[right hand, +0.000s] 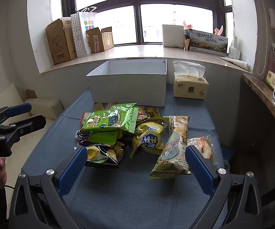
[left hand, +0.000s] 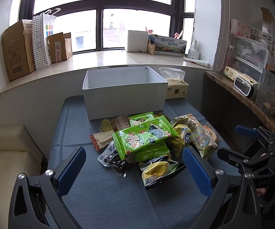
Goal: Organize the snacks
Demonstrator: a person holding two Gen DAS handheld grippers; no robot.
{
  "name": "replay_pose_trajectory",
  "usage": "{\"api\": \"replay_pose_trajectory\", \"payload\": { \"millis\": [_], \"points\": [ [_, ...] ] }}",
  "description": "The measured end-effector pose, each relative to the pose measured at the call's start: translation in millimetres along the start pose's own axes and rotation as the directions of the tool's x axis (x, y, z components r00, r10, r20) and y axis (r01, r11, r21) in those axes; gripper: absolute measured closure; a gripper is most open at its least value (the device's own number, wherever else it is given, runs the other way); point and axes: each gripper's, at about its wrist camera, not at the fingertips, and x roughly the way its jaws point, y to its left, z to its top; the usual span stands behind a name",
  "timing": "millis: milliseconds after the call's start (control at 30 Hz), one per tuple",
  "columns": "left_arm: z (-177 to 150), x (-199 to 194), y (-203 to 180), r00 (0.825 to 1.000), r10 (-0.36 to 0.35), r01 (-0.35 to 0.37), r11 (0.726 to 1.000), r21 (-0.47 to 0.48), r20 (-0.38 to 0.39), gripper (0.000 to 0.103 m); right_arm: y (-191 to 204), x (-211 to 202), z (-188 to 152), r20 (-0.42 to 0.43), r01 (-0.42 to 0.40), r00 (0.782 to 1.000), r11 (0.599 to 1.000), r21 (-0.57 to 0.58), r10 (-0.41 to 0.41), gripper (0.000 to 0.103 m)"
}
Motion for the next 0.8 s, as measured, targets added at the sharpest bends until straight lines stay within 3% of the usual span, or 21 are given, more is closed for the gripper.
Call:
{"api": "replay_pose_trajectory", "payload": {
  "millis": [800],
  "points": [
    [-3.0,-0.1,2.0,1.000,-0.001,0.000,1.000,0.003,0.005,0.000,-2.7,1.0,-0.3,-0.008,0.004,1.000,1.000,0.002,-0.004,0.000]
  ]
}}
